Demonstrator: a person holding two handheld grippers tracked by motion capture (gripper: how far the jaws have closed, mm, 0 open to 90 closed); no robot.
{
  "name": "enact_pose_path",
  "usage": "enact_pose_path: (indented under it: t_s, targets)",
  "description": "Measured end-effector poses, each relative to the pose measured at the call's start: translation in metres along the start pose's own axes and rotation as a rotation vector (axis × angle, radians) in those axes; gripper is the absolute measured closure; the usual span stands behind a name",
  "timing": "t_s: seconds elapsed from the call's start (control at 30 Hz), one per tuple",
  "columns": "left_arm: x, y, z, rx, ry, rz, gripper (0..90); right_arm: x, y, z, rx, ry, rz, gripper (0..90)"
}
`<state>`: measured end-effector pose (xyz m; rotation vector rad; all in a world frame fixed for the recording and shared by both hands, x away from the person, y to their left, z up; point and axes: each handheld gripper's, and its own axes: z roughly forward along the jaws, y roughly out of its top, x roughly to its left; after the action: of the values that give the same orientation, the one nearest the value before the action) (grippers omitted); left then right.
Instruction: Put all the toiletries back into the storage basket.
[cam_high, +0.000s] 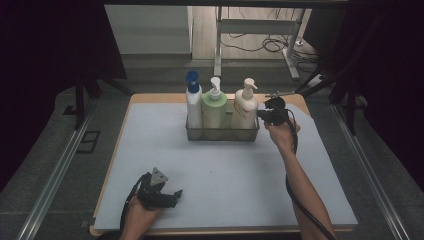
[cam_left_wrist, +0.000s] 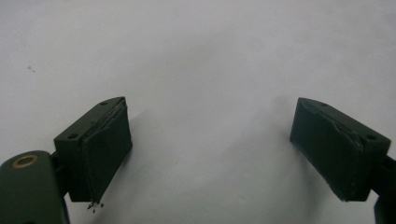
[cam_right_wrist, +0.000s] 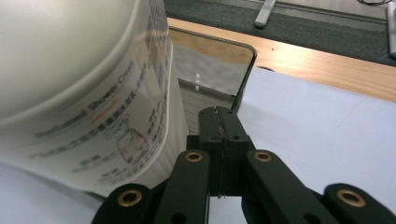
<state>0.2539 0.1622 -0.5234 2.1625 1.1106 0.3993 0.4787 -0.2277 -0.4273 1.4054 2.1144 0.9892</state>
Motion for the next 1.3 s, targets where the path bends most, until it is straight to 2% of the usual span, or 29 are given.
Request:
enact_pose_path:
  t_s: [0.43, 0.7, 0.77, 1.3]
  targets:
    - [0.000, 0.000, 0.000, -0.001, -0.001, -0.002, 12.1, 0.004, 0.001, 0.014, -0.001, 0.015, -0.020, 89.5]
    - [0.000, 0.000, 0.000, -0.001, -0.001, -0.001, 12.1, 0.004, -0.001, 0.017, 0.003, 0.049, 0.000, 89.4]
    - [0.000, 0.000, 0.000, -0.001, -0.001, -0.002, 12.1, 0.007, -0.002, 0.018, 0.009, 0.043, -0.013, 89.4]
    - [0.000, 0.000, 0.000, 0.000, -0.001, -0.001, 12.1, 0.011, -0.007, 0.025, 0.029, 0.043, -0.011, 89.4]
